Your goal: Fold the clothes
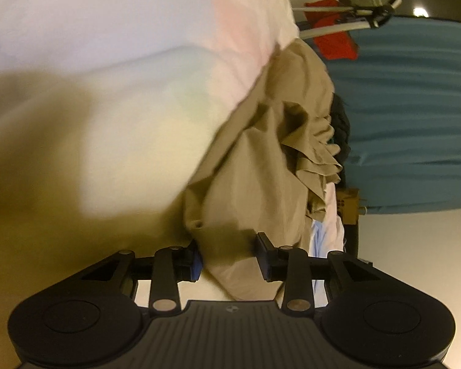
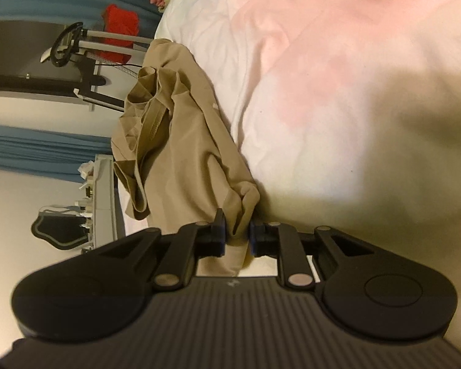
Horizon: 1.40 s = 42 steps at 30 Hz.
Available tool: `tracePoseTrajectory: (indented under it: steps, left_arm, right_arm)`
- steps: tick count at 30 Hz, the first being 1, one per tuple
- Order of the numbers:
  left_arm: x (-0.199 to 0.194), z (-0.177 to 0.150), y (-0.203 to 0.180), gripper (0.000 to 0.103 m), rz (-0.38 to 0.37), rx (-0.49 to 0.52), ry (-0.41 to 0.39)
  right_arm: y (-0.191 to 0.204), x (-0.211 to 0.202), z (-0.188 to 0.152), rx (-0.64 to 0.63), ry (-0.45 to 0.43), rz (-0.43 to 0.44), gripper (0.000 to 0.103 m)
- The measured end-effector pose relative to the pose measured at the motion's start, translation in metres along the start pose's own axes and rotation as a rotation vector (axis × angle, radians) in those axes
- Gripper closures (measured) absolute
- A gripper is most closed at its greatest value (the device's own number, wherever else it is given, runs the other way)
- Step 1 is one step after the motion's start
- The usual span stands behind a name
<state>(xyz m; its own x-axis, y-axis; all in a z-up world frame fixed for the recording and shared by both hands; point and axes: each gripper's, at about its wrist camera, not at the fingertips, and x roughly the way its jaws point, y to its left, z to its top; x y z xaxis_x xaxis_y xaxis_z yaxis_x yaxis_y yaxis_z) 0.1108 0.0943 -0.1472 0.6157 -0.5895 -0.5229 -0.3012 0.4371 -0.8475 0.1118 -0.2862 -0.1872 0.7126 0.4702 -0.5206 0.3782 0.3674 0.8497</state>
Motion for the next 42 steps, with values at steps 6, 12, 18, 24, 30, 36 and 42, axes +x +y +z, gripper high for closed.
tracePoseTrajectory:
  steps: [6,12,18,24,30,36,42]
  left_arm:
    - [-0.014,-0.004,-0.009,0.091,-0.019,0.062,-0.057]
    - [-0.043,-0.013,-0.030,0.093,-0.066,0.148,-0.128]
    - [-0.081,-0.037,-0.044,0.095,-0.080,0.195,-0.184]
    - [-0.124,-0.072,-0.052,0.095,-0.127,0.193,-0.209]
    - [-0.173,-0.121,-0.047,0.095,-0.147,0.172,-0.235]
    - [-0.206,-0.167,-0.044,0.094,-0.154,0.243,-0.261]
    - [-0.208,-0.177,-0.052,0.094,-0.142,0.296,-0.264]
  right_arm:
    - [0.012,-0.012,-0.003,-0.074,-0.047,0.026,0.090]
    - [0.025,-0.029,-0.008,-0.116,-0.075,0.072,0.091]
    - [0.033,-0.062,-0.020,-0.130,-0.082,0.127,0.091]
    - [0.049,-0.113,-0.039,-0.193,-0.077,0.154,0.091]
    - [0.057,-0.174,-0.073,-0.227,-0.071,0.139,0.091]
    - [0.027,-0.225,-0.108,-0.160,-0.093,0.200,0.091]
    - [0.011,-0.223,-0.105,-0.105,-0.121,0.208,0.091]
